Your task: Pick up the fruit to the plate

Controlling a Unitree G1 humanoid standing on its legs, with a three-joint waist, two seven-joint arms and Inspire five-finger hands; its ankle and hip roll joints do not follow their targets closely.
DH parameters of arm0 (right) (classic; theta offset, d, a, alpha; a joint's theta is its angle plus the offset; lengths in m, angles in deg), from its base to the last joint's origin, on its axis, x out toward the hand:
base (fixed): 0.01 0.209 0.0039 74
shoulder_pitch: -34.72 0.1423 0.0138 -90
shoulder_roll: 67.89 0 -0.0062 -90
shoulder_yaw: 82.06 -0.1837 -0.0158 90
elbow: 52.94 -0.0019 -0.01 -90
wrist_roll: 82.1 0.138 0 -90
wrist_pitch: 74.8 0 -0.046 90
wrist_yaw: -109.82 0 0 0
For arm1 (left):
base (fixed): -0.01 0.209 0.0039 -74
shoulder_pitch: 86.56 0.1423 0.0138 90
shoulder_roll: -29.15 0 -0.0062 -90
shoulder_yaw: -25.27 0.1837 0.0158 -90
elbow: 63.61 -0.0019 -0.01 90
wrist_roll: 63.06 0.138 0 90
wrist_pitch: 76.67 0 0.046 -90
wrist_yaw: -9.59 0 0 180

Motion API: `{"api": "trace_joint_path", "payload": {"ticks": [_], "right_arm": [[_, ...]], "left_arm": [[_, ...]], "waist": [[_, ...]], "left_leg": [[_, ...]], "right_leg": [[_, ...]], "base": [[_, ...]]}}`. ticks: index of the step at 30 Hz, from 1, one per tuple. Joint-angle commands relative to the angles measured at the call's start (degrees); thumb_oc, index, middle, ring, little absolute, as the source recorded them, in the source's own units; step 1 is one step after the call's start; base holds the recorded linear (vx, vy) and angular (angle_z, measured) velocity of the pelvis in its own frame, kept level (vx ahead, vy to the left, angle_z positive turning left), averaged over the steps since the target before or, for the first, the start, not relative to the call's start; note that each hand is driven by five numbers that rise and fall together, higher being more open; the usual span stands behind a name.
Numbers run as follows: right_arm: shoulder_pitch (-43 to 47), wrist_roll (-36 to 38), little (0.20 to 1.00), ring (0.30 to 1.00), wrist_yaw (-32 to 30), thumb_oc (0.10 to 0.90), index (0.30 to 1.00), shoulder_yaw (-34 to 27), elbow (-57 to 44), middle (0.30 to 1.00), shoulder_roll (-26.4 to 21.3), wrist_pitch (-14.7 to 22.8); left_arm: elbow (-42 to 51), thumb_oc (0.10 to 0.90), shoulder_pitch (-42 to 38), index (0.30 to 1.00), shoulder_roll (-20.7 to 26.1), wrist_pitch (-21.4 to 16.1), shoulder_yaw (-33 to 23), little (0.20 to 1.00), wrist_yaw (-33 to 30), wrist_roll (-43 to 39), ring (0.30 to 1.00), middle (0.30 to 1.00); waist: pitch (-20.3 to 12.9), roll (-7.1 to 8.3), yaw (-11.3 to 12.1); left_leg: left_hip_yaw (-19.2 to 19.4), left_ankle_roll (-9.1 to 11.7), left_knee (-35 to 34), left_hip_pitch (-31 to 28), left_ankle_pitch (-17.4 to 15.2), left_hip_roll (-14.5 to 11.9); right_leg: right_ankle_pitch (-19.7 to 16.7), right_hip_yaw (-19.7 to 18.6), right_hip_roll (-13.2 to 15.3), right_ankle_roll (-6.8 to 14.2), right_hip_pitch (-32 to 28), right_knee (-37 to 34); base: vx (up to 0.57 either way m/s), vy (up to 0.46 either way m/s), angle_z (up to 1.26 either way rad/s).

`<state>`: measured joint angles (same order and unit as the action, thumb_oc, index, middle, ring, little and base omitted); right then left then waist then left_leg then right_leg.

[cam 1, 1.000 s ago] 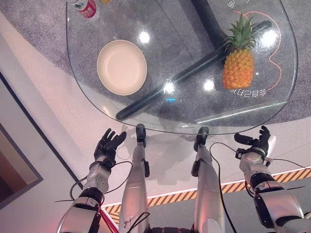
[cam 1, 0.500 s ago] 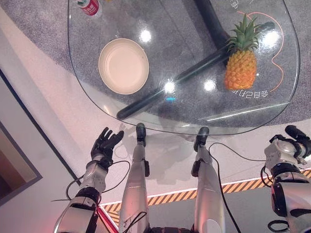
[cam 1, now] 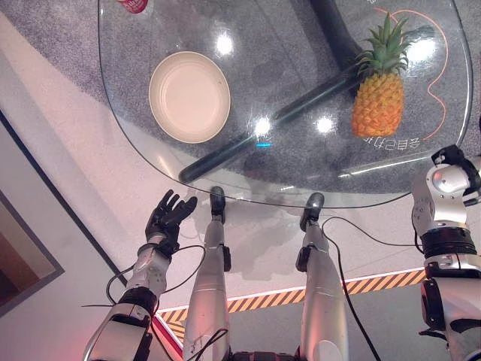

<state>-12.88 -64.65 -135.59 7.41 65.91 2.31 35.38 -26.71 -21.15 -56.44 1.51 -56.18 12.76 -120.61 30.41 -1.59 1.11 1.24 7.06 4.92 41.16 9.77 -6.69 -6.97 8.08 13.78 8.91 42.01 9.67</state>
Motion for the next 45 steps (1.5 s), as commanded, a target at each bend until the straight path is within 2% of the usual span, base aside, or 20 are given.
{"api": "trace_joint_path", "payload": {"ticks": [1,5,9,11,15,36,40,45], "right_arm": [[-0.15,-6.14,0.9,0.9,-5.88,0.8,0.9,-1.77,-2.44,0.9,-6.08,1.57],[-1.83,-10.47,0.9,0.9,2.31,0.8,0.9,1.37,-11.19,0.9,-4.25,-1.37],[-2.82,-9.81,0.9,0.9,5.43,0.8,0.9,2.64,-13.79,0.9,-3.39,-2.76],[-4.45,-8.4,0.9,0.9,10.24,0.8,0.9,4.17,-15.69,0.9,-2.09,-4.13],[-5.86,-5.9,0.9,0.9,14.42,0.8,0.9,5.01,-16.33,0.9,-1.08,-3.98],[-9.89,-5.59,0.9,0.9,21.9,0.8,0.9,8.15,-21.58,0.9,2.2,-5.81],[-10.14,-4.47,0.9,0.9,23.62,0.8,0.9,8.88,-21.7,0.9,2.26,-6.87],[-10.58,0.42,0.9,0.9,27.33,0.8,0.9,9.78,-20.79,0.9,2.39,-8.62]], "left_arm": [[-1.6,0.8,3.32,0.9,0.8,-2.23,-1.67,0.9,-0.08,-1.33,0.9,0.9],[-1.34,0.8,4.49,0.9,-0.22,-2.56,-2.49,0.9,0.7,-0.85,0.9,0.9],[-1.18,0.8,4.85,0.9,-0.83,-3.11,-2.55,0.9,0.8,-0.54,0.9,0.9],[-1.4,0.8,5.77,0.9,-1.33,-3.55,-2.87,0.9,1.62,0.15,0.9,0.9],[-1.84,0.8,6.32,0.9,-1.47,-4.19,-2.99,0.9,2.32,-0.08,0.9,0.9],[-1.64,0.8,6.94,0.9,-2.52,-4.97,-2.88,0.9,2.07,0.27,0.9,0.9],[-1.72,0.8,6.91,0.9,-2.49,-5.03,-2.75,0.9,2.08,0.45,0.9,0.9],[-1.7,0.8,6.95,0.9,-2.24,-4.91,-2.7,0.9,2.0,0.37,0.9,0.9]], "waist": [[-0.61,0.65,-0.79],[-0.61,0.27,-1.1],[-0.61,0.37,-1.3],[-0.61,0.37,-1.34],[-0.61,0.45,-1.44],[-0.61,0.74,-2.02],[-0.61,0.87,-2.03],[-0.61,0.92,-1.98]], "left_leg": [[0.21,-1.18,3.79,1.18,-5.0,1.66],[0.67,-1.17,3.54,0.91,-4.95,1.65],[0.84,-1.22,3.46,1.26,-4.39,1.77],[1.15,-1.11,3.47,0.77,-4.58,1.61],[1.5,-1.02,3.46,0.71,-4.45,1.5],[2.25,-0.81,2.87,0.5,-3.78,1.26],[2.35,-0.76,2.82,0.51,-3.69,1.2],[2.35,-0.69,2.88,0.55,-3.57,1.2]], "right_leg": [[-1.78,0.69,-0.25,0.85,1.37,-0.77],[-1.24,0.48,-0.32,0.71,1.22,-0.77],[-1.47,0.45,-0.31,0.49,1.48,-0.87],[-0.95,0.51,-0.38,0.35,0.99,-0.73],[-0.72,0.58,-0.41,0.27,0.89,-0.59],[-0.66,0.56,-0.71,0.15,1.15,-0.41],[-0.77,0.62,-0.63,0.15,1.11,-0.57],[-0.78,0.72,-0.61,0.1,1.23,-0.39]], "base": [[0.0,0.04,-0.01],[0.01,0.027,-0.01],[0.0,0.0,0.0],[0.0,0.0,0.0],[0.0,0.0,0.0],[0.0,0.0,0.0],[0.0,0.0,0.0],[0.0,0.0,0.0]]}}
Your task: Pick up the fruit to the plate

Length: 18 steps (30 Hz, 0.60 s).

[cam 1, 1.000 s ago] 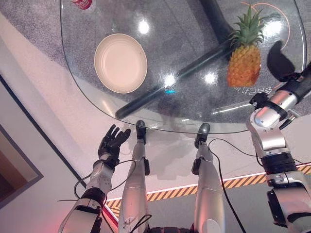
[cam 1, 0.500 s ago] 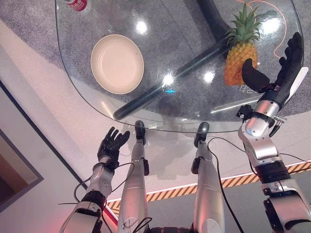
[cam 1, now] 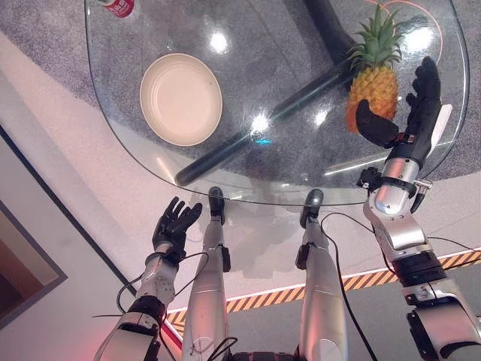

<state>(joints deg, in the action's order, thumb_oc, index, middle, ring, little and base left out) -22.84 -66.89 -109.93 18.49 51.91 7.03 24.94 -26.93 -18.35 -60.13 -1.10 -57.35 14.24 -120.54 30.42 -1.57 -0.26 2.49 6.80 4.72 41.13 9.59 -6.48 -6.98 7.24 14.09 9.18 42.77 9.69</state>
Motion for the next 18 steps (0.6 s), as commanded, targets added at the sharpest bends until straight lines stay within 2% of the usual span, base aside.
{"api": "trace_joint_path", "payload": {"ticks": [1,8,18], "right_arm": [[-0.72,3.72,0.9,0.9,2.25,0.8,0.9,-1.08,-6.1,0.9,-2.22,1.81],[-0.79,9.6,0.9,0.9,5.83,0.8,0.9,-0.67,-2.9,0.9,-1.81,-0.36],[0.09,10.89,0.9,0.9,5.87,0.8,0.9,-0.27,-0.44,0.9,-1.78,-3.25]], "left_arm": [[-1.64,0.8,4.13,0.9,1.71,-2.17,-1.62,0.9,0.72,0.16,0.9,0.9],[-1.56,0.8,4.27,0.9,2.3,-1.91,-1.3,0.9,0.91,0.12,0.9,0.9],[-0.76,0.8,3.93,0.9,2.55,-1.36,-0.89,0.9,0.19,0.39,0.9,0.9]], "waist": [[-0.62,0.91,-0.55],[-0.62,1.04,-0.25],[-0.62,1.02,-0.01]], "left_leg": [[1.13,-0.4,3.0,0.48,-3.34,0.95],[0.99,-0.45,3.09,0.72,-3.26,0.99],[0.81,-0.5,3.31,1.12,-3.21,1.04]], "right_leg": [[-0.75,1.64,-0.91,-0.19,0.34,-0.46],[-0.71,1.98,-1.05,-0.34,0.51,-0.19],[-0.68,2.13,-1.1,-0.47,0.83,0.04]], "base": [[0.0,0.0,0.0],[0.0,0.0,0.0],[0.0,0.0,0.0]]}}
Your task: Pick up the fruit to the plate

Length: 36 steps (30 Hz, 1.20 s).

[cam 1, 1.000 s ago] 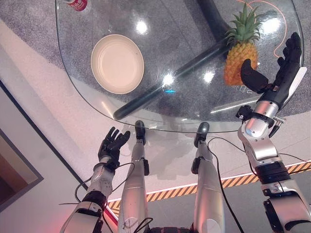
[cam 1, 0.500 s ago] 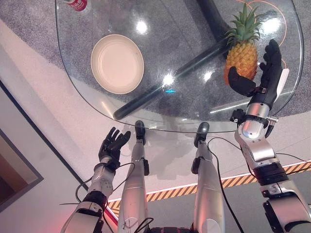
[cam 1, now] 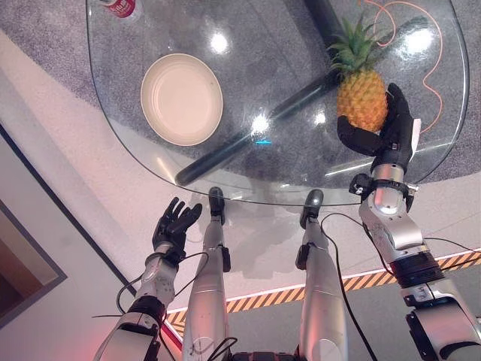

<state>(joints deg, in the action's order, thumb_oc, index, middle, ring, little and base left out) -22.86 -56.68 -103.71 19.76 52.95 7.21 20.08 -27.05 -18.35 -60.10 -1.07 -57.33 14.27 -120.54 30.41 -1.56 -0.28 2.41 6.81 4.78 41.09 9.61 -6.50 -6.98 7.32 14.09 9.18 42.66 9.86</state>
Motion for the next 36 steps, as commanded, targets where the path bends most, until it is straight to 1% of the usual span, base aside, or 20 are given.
{"api": "trace_joint_path", "payload": {"ticks": [1,2,9,12,13,14,16,21,25,28,32,33,34,35,36], "right_arm": [[0.17,0.71,0.9,0.9,-0.31,0.8,0.9,-1.55,-1.44,0.9,-1.98,1.36],[0.52,0.88,0.9,0.9,-0.17,0.8,0.9,-1.51,-1.29,0.9,-2.11,0.74],[0.57,-0.22,0.9,0.9,0.28,0.8,0.9,-1.36,-1.78,0.9,-1.87,-0.45],[0.93,-4.34,0.9,0.9,-0.78,0.8,0.9,-1.01,-2.25,0.9,-2.17,-1.31],[1.0,-5.87,0.686,0.716,-1.1,0.586,0.716,-0.94,-2.39,0.716,-2.38,-1.5],[1.02,-6.39,0.521,0.575,-1.31,0.421,0.575,-0.91,-2.61,0.575,-2.48,-1.7],[1.38,-9.84,0.2,0.3,-2.7,0.1,0.3,-0.76,-3.4,0.3,-2.87,-2.84],[2.22,-16.01,0.2,0.3,-4.6,0.1,0.3,-0.3,-5.48,0.3,-4.78,-6.22],[2.73,-18.63,0.2,0.3,-5.67,0.1,0.3,0.21,-6.02,0.3,-5.65,-7.2],[2.95,-18.69,0.2,0.3,-6.05,0.1,0.3,0.25,-6.22,0.3,-6.02,-7.46],[2.95,-18.2,0.2,0.3,-6.47,0.1,0.3,0.33,-5.83,0.3,-6.47,-7.07],[2.84,-17.86,0.2,0.3,-6.93,0.1,0.3,0.45,-5.46,0.3,-6.52,-6.5],[2.79,-17.82,0.2,0.3,-7.37,0.1,0.3,0.51,-5.11,0.3,-6.34,-6.1],[2.79,-17.82,0.2,0.3,-7.37,0.1,0.3,0.51,-5.11,0.3,-6.34,-6.1],[2.52,-17.61,0.2,0.3,-7.78,0.1,0.3,0.52,-4.72,0.3,-6.09,-5.35]], "left_arm": [[-0.63,0.8,3.92,0.9,2.53,-1.35,-0.88,0.9,0.14,0.41,0.9,0.9],[-0.57,0.8,3.97,0.9,2.6,-1.24,-0.83,0.9,0.21,0.37,0.9,0.9],[0.2,0.8,4.4,0.9,2.33,-1.22,-0.85,0.9,-0.27,0.66,0.9,0.9],[0.53,0.8,4.45,0.9,2.25,-1.16,-0.83,0.9,-0.46,0.84,0.9,0.9],[0.64,0.8,4.49,0.9,2.26,-1.13,-0.84,0.9,-0.48,0.82,0.9,0.9],[0.66,0.8,4.54,0.9,2.26,-1.12,-0.88,0.9,-0.43,0.85,0.9,0.9],[0.66,0.8,4.64,0.9,2.15,-1.15,-0.91,0.9,-0.39,1.05,0.9,0.9],[1.24,0.8,4.78,0.9,1.88,-1.27,-0.88,0.9,-0.75,1.11,0.9,0.9],[1.16,0.8,4.93,0.9,1.76,-1.69,-0.83,0.9,-0.75,0.89,0.9,0.9],[1.4,0.8,4.91,0.9,1.97,-2.01,-1.17,0.9,-1.26,0.29,0.9,0.9],[1.49,0.8,5.02,0.9,2.41,-4.02,-2.04,0.9,-3.25,-1.28,0.9,0.9],[1.78,0.8,4.58,0.9,2.84,-6.33,-3.4,0.9,-6.44,-2.0,0.9,0.9],[2.04,0.8,4.08,0.9,3.07,-7.46,-4.58,0.9,-8.47,-2.73,0.9,0.9],[2.04,0.8,4.08,0.9,3.07,-7.46,-4.58,0.9,-8.47,-2.73,0.9,0.9],[2.65,0.8,3.44,0.9,3.47,-9.28,-5.72,0.9,-11.32,-2.38,0.9,0.9]], "waist": [[-0.62,1.01,0.02],[-0.62,0.92,0.08],[-0.62,0.84,0.2],[-0.62,0.87,0.23],[-0.62,0.86,0.22],[-0.62,0.86,0.21],[-0.62,0.85,0.2],[-0.62,0.93,0.08],[-0.62,0.91,0.11],[-0.62,0.9,0.22],[-0.62,0.84,0.38],[-0.62,0.86,0.49],[-0.62,0.86,0.56],[-0.62,0.86,0.56],[-0.62,0.9,0.61]], "left_leg": [[0.89,-0.51,3.27,1.19,-3.23,1.06],[0.85,-0.53,3.36,1.36,-3.23,1.06],[0.76,-0.54,3.35,1.47,-3.19,1.11],[0.76,-0.54,3.36,1.53,-3.16,1.08],[0.76,-0.53,3.43,1.64,-3.16,1.08],[0.74,-0.53,3.48,1.7,-3.18,1.1],[0.67,-0.53,3.54,1.68,-3.21,1.13],[0.65,-0.62,3.51,1.86,-3.23,1.01],[0.51,-0.65,3.52,1.62,-3.28,1.02],[0.5,-0.64,3.36,1.28,-3.33,0.96],[0.57,-0.61,3.08,0.51,-3.33,0.82],[0.58,-0.58,2.98,-0.07,-3.35,0.75],[0.54,-0.56,2.84,-0.65,-3.42,0.8],[0.54,-0.56,2.84,-0.65,-3.42,0.8],[0.5,-0.54,2.72,-1.2,-3.49,0.83]], "right_leg": [[-0.68,2.06,-1.08,-0.47,0.95,-0.12],[-0.69,2.02,-1.06,-0.47,1.08,-0.09],[-0.67,1.98,-1.11,-0.49,1.2,-0.03],[-0.73,1.99,-1.11,-0.45,1.29,-0.01],[-0.73,1.98,-1.12,-0.43,1.4,0.07],[-0.73,1.96,-1.13,-0.42,1.46,0.09],[-0.79,1.9,-1.14,-0.35,1.49,0.12],[-0.74,1.71,-1.28,-0.26,1.71,0.17],[-0.56,1.67,-1.37,-0.28,1.5,0.3],[-0.41,1.78,-1.36,-0.27,1.17,0.28],[-0.18,1.92,-1.29,-0.28,0.46,0.29],[0.08,2.02,-1.18,-0.27,-0.09,0.38],[0.21,2.06,-1.1,-0.27,-0.56,0.37],[0.21,2.06,-1.1,-0.27,-0.56,0.37],[0.35,2.13,-1.02,-0.26,-1.08,0.32]], "base": [[0.0,0.0,0.0],[0.0,0.0,0.0],[0.0,0.0,0.0],[0.0,0.0,0.0],[0.0,0.0,0.0],[0.0,0.0,0.0],[0.0,0.0,0.0],[0.0,0.0,0.0],[0.0,0.0,0.0],[0.0,0.0,0.0],[0.0,0.0,0.0],[0.0,0.0,0.0],[0.0,0.0,0.0],[0.0,0.0,0.0],[0.0,0.0,0.0]]}}
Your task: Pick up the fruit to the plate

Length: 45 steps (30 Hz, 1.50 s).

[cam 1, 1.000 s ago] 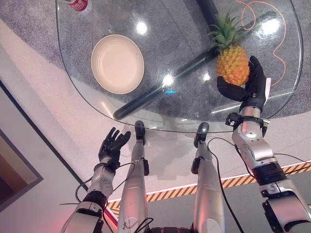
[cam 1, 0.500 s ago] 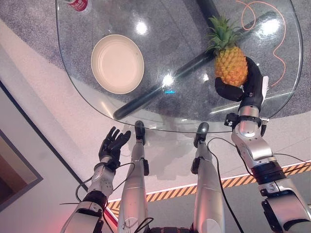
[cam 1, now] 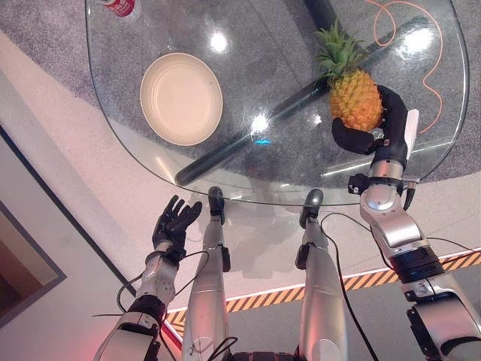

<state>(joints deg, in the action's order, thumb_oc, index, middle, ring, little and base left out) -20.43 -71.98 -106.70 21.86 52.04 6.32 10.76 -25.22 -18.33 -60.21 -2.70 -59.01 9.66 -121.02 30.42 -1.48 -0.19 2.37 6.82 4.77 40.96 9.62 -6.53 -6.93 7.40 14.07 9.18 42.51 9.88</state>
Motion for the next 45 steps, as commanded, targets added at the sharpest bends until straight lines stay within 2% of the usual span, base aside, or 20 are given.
{"api": "trace_joint_path", "payload": {"ticks": [1,3,7,13,18,19,22,23,30,37,43,45], "right_arm": [[0.08,-2.09,0.2,0.3,-4.99,0.1,0.3,-1.62,-3.68,0.3,-5.11,4.22],[0.17,-0.89,0.2,0.3,-5.68,0.1,0.3,-2.09,-3.27,0.3,-4.81,4.97],[0.43,-0.44,0.2,0.3,-6.69,0.1,0.3,-2.23,-2.73,0.3,-4.29,6.04],[1.3,0.39,0.2,0.3,-8.47,0.1,0.3,-2.53,-2.67,0.3,-3.65,6.49],[1.38,0.24,0.2,0.3,-10.16,0.1,0.3,-3.2,-3.98,0.3,-2.79,7.66],[1.37,0.22,0.2,0.3,-10.18,0.1,0.3,-3.21,-4.01,0.3,-2.78,7.64],[1.08,-1.61,0.2,0.3,-12.87,0.1,0.3,-4.1,-5.56,0.3,-1.89,9.65],[0.9,-2.13,0.2,0.3,-13.2,0.1,0.3,-4.24,-5.89,0.3,-1.67,9.81],[1.12,-7.83,0.2,0.3,-15.0,0.1,0.3,-7.05,-9.08,0.3,0.49,11.59],[1.34,-13.11,0.2,0.3,-13.33,0.1,0.3,-7.53,-12.73,0.3,1.14,11.25],[1.36,-14.81,0.2,0.3,-12.64,0.1,0.3,-8.1,-14.66,0.3,1.39,12.03],[1.52,-16.07,0.2,0.3,-12.13,0.1,0.3,-8.08,-15.67,0.3,1.6,12.46]], "left_arm": [[1.17,0.8,2.93,0.9,3.89,-8.04,-4.66,0.9,-8.08,-1.31,0.9,0.9],[2.37,0.8,0.76,0.9,5.64,-10.16,-7.39,0.9,-14.04,-0.67,0.9,0.9],[3.69,0.8,-1.94,0.9,7.1,-13.48,-9.84,0.9,-20.71,-0.05,0.9,0.9],[5.16,0.8,-4.85,0.9,8.22,-16.37,-12.11,0.9,-26.49,2.05,0.9,0.9],[8.9,0.8,-6.39,0.9,8.47,-20.9,-13.4,0.9,-32.24,4.92,0.9,0.9],[8.99,0.8,-6.37,0.9,8.44,-20.91,-13.4,0.9,-32.4,5.07,0.9,0.9],[13.72,0.8,-7.65,0.9,8.79,-24.31,-13.56,0.9,-35.11,9.99,0.9,0.9],[14.72,0.8,-7.7,0.9,8.69,-24.42,-13.49,0.9,-35.7,10.87,0.9,0.9],[26.32,0.8,-8.94,0.9,6.17,-25.3,-13.18,0.9,-31.44,13.71,0.9,0.9],[36.31,0.8,-10.52,0.9,6.46,-22.76,-11.33,0.9,-27.02,17.85,0.9,0.9],[40.84,0.8,-10.91,0.9,5.83,-21.63,-10.02,0.9,-21.74,17.51,0.9,0.9],[42.61,0.8,-11.17,0.9,5.58,-21.42,-9.0,0.9,-18.05,16.36,0.9,0.9]], "waist": [[-0.62,0.85,0.53],[-0.62,0.95,0.59],[-0.62,1.05,0.49],[-0.62,1.41,0.44],[-0.62,1.7,0.41],[-0.62,1.72,0.41],[-0.62,1.86,0.42],[-0.62,1.87,0.45],[-0.62,1.61,0.96],[-0.62,1.63,0.77],[-0.62,1.73,0.41],[-0.62,1.8,0.26]], "left_leg": [[0.5,-0.51,2.67,-1.35,-3.53,0.91],[0.41,-0.28,2.78,-2.02,-3.69,0.86],[0.32,-0.16,2.75,-2.51,-3.76,0.85],[0.27,0.0,2.43,-2.57,-3.74,0.85],[0.25,0.07,2.08,-2.42,-3.81,0.78],[0.25,0.07,2.11,-2.39,-3.82,0.78],[0.28,0.05,1.83,-1.91,-3.45,0.8],[0.29,0.05,1.81,-1.93,-3.46,0.77],[0.18,-0.15,1.72,-1.54,-3.65,0.95],[0.4,-0.17,1.73,-1.49,-3.72,0.75],[0.53,-0.29,1.89,-1.04,-3.68,0.75],[0.61,-0.31,1.85,-0.91,-3.65,0.75]], "right_leg": [[0.35,2.1,-0.93,-0.26,-1.24,0.22],[0.53,2.25,-0.62,-0.23,-1.91,0.23],[0.62,2.2,-0.53,-0.43,-2.37,0.12],[0.55,2.25,-0.6,-0.61,-2.46,-0.17],[0.57,2.14,-0.77,-0.71,-2.38,-0.52],[0.57,2.14,-0.77,-0.72,-2.36,-0.51],[0.09,2.18,-0.77,-0.72,-2.03,-0.84],[0.11,2.2,-0.76,-0.7,-2.09,-0.86],[-0.01,2.44,-0.58,-0.42,-2.12,-1.0],[-0.03,2.12,-0.63,-0.31,-2.29,-1.11],[-0.16,1.78,-0.79,-0.24,-1.85,-1.0],[-0.27,1.58,-0.97,-0.16,-1.76,-1.1]], "base": [[0.0,0.0,0.0],[0.0,0.0,0.0],[0.0,0.0,0.0],[0.0,0.0,0.0],[0.0,0.0,0.0],[0.0,0.0,0.0],[0.0,0.0,0.0],[0.0,0.0,0.0],[0.0,-0.019,0.0],[0.0,0.0,0.0],[0.0,0.0,0.0],[0.0,0.0,0.0]]}}
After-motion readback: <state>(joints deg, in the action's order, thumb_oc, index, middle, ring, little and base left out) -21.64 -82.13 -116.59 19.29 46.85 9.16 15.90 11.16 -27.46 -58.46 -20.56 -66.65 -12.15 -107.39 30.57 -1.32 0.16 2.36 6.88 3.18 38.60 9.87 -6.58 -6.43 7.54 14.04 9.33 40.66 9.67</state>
